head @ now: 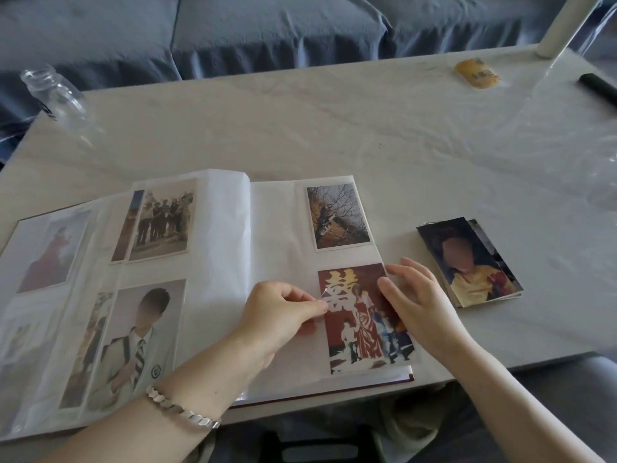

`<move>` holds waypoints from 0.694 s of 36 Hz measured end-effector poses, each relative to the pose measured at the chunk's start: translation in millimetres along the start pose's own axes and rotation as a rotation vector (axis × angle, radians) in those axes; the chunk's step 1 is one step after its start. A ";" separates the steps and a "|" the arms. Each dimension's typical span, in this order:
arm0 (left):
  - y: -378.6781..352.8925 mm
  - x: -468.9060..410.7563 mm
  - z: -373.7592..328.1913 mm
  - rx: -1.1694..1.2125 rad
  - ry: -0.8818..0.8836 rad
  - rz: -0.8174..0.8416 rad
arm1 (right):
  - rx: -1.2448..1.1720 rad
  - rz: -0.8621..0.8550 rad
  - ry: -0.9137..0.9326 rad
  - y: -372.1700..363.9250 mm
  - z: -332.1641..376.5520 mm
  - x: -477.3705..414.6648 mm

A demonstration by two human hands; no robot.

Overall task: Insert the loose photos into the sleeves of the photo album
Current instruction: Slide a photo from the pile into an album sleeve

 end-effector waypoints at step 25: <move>31.8 -21.9 -48.1 -0.138 -0.227 -0.126 | 0.771 -0.135 -0.234 58.7 11.6 -21.7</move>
Point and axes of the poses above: each hand's wrist, its own x-axis away from the middle knuckle, its own y-axis out of the back of the hand, z = x × y, the point moved 5 cm from there along -x, towards the middle knuckle, and after that the axes turned 9 degrees about z, right-handed, at the moved point
